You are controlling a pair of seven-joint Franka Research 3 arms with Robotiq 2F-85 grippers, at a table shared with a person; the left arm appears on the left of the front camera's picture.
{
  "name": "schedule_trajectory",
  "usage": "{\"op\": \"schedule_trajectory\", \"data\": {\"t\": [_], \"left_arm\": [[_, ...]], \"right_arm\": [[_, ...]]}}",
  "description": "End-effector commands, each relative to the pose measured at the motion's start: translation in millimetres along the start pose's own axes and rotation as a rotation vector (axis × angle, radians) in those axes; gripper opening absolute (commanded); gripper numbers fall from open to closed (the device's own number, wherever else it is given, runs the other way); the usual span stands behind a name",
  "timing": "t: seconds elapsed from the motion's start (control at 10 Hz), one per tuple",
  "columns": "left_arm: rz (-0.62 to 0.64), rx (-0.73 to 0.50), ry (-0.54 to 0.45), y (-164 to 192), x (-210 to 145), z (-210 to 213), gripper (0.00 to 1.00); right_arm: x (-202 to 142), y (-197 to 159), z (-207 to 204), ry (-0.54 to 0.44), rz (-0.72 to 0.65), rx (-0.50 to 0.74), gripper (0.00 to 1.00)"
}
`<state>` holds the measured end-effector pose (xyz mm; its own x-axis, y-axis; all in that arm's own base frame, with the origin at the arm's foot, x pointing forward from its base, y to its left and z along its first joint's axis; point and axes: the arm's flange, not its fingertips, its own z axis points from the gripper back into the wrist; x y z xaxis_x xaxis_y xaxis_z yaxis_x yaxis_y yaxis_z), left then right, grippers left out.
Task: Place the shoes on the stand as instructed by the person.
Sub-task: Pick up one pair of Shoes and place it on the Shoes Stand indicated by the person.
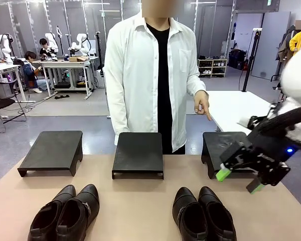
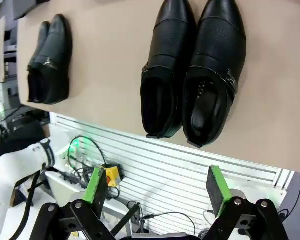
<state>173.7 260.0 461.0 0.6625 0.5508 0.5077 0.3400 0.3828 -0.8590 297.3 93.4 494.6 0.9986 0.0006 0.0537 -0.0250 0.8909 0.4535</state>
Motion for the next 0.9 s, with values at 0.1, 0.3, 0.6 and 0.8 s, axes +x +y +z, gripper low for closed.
{"op": "schedule_trajectory", "data": {"t": [0.1, 0.3, 0.6, 0.8], "left_arm": [[-0.022, -0.020, -0.009, 0.1, 3.0, 1.2, 1.00], [-0.022, -0.020, -0.009, 0.1, 3.0, 1.2, 1.00], [-0.022, -0.020, -0.009, 0.1, 3.0, 1.2, 1.00], [-0.022, -0.020, -0.009, 0.1, 3.0, 1.2, 1.00]], "right_arm": [[2.9, 15.2, -42.8, -0.005, -0.090, -0.128, 1.00], [5.3, 23.5, -72.3, 0.012, -0.095, -0.183, 1.00], [6.2, 24.3, -109.9, 0.009, -0.107, -0.262, 1.00], [6.2, 22.1, -130.2, 0.004, -0.101, -0.308, 1.00]]}}
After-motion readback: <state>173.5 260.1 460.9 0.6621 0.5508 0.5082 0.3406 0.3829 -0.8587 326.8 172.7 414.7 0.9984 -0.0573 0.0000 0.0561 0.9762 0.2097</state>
